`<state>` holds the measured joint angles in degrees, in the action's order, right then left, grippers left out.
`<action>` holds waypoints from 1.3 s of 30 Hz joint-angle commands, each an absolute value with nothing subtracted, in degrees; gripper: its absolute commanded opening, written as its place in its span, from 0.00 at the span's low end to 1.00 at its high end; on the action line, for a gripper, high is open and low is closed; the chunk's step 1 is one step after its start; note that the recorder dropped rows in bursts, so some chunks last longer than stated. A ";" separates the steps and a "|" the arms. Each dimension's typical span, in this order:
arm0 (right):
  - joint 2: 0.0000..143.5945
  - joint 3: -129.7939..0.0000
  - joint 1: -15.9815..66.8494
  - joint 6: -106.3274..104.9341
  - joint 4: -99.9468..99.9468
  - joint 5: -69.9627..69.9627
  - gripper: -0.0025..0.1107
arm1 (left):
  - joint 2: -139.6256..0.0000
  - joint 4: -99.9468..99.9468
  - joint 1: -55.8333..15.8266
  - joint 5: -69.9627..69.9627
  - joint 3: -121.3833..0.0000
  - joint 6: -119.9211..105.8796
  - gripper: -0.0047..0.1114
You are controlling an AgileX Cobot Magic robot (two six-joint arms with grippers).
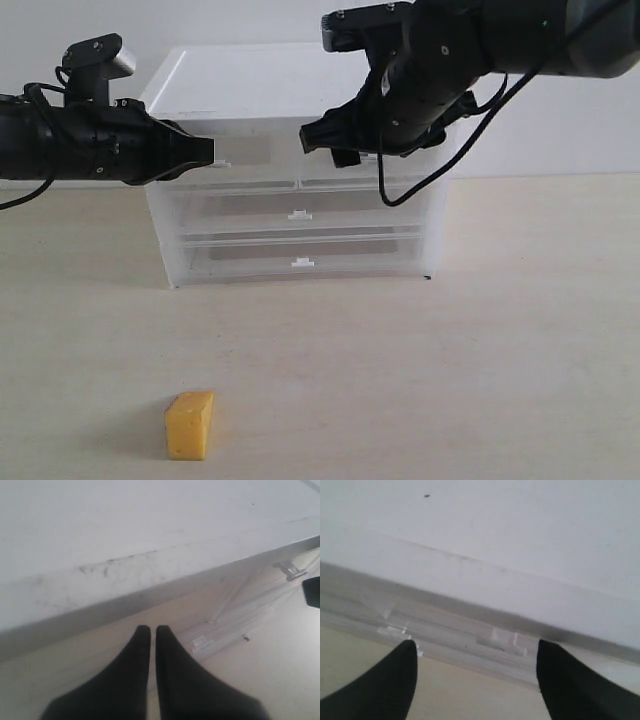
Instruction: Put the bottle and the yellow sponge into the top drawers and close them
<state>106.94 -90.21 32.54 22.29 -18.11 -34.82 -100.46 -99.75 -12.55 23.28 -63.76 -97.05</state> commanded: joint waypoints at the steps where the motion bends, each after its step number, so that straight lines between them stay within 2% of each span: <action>1: 102.41 -90.98 31.91 20.29 -18.69 -40.27 0.57 | -100.35 -99.95 -12.63 23.78 -63.61 -97.43 0.07; 5: 99.69 -88.43 31.91 16.62 -17.86 -42.23 0.57 | -100.35 -99.95 -12.63 23.78 -63.61 -97.43 0.07; 7: 98.16 -85.75 31.91 15.13 -17.36 -41.35 0.53 | -100.35 -99.95 -12.63 23.78 -63.61 -97.43 0.07; 9: 96.47 -82.33 31.91 15.50 -17.36 -38.10 0.43 | -100.35 -99.95 -12.63 23.78 -63.61 -97.43 0.07; 14: 92.30 -71.78 31.91 18.71 -17.60 -25.06 0.07 | -100.35 -99.95 -12.63 23.78 -63.61 -97.43 0.07; 15: 91.95 -70.26 31.91 19.69 -18.57 -22.57 0.02 | -100.35 -99.95 -12.63 23.78 -63.61 -97.43 0.07; 24: 92.74 -69.72 31.91 30.10 -28.04 -16.95 0.02 | -100.35 -99.95 -12.63 23.78 -63.61 -97.43 0.07; 39: 100.72 -77.77 31.88 30.74 -29.91 -21.24 0.02 | -100.35 -99.95 -12.63 23.78 -63.61 -97.43 0.07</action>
<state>99.65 -76.82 32.08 30.64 -28.58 -20.74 -100.46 -99.75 -12.55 23.28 -63.76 -97.05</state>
